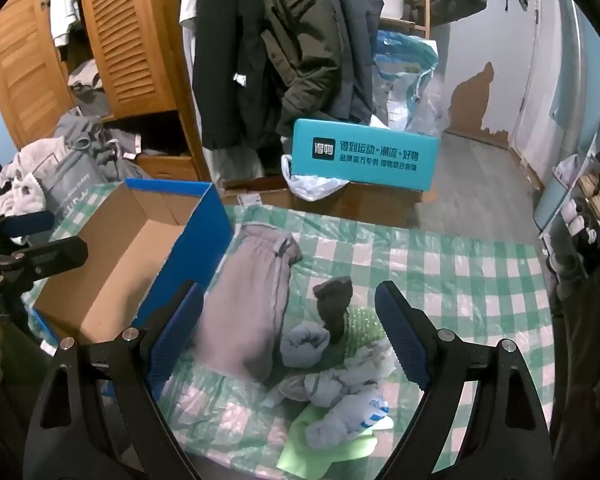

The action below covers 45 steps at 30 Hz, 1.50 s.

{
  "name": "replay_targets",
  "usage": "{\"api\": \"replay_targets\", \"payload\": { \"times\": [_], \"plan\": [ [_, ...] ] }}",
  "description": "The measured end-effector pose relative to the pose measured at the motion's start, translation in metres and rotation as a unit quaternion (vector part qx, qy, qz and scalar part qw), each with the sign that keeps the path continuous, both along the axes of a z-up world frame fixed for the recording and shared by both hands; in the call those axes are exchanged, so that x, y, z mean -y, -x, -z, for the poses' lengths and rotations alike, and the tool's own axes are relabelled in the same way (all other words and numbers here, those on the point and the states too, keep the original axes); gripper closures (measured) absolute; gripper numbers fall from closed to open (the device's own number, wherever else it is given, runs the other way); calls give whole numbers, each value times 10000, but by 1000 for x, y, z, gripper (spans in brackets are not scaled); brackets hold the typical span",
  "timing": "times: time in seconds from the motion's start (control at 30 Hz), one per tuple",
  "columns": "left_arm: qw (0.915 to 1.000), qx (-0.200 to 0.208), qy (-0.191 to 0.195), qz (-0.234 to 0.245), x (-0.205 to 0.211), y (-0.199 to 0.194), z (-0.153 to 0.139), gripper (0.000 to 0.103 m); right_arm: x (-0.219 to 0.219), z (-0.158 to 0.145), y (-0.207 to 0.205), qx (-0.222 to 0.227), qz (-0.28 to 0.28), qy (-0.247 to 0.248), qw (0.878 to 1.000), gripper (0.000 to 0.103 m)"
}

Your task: Organize soft objects

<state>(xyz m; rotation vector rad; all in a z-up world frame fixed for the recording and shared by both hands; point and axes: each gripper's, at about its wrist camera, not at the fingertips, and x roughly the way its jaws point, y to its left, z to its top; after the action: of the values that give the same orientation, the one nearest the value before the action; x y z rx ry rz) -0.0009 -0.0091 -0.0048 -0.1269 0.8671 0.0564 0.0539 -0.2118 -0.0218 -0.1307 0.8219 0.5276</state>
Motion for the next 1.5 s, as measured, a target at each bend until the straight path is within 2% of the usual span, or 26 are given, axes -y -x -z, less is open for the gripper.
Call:
{"api": "replay_targets", "payload": {
  "times": [0.2, 1.5],
  "plan": [
    [10000, -4, -5, 54, -3, -1, 0, 1, -5, -6, -2, 6, 10, 12, 10000, 16],
    [9999, -51, -5, 111, 3, 4, 7, 1, -7, 4, 5, -12, -68, 157, 9999, 16]
  ]
}}
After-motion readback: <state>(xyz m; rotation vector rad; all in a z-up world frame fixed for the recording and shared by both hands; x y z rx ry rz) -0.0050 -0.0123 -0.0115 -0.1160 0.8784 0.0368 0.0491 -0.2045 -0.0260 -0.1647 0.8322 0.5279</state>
